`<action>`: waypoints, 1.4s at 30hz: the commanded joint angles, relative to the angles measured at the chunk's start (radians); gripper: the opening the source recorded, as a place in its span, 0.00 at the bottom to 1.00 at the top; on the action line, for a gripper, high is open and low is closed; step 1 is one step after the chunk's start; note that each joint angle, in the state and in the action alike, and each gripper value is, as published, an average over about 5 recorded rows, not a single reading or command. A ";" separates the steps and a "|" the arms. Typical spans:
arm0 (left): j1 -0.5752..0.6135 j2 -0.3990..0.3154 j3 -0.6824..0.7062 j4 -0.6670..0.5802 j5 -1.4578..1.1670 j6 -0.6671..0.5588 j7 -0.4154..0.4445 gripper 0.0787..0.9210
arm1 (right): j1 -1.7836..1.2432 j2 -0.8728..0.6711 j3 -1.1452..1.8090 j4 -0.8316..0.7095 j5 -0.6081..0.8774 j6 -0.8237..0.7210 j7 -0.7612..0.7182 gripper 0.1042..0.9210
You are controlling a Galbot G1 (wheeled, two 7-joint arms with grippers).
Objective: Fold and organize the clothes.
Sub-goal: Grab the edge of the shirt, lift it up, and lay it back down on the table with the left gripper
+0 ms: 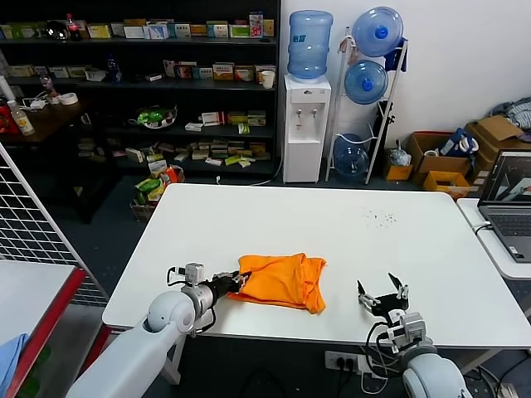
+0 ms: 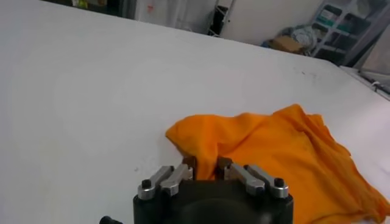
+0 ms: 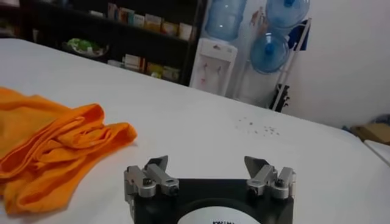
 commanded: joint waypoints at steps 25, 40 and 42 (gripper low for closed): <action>0.198 0.523 -0.335 -0.021 0.214 -0.027 -0.077 0.06 | 0.100 -0.022 -0.107 0.021 0.002 -0.048 0.037 0.88; 0.044 0.737 -0.261 0.040 0.544 -0.147 -0.020 0.06 | 0.153 -0.006 -0.134 -0.016 0.018 -0.041 0.035 0.88; 0.038 0.738 -0.251 0.028 0.539 -0.146 -0.019 0.06 | 0.151 -0.003 -0.133 -0.018 0.015 -0.040 0.035 0.88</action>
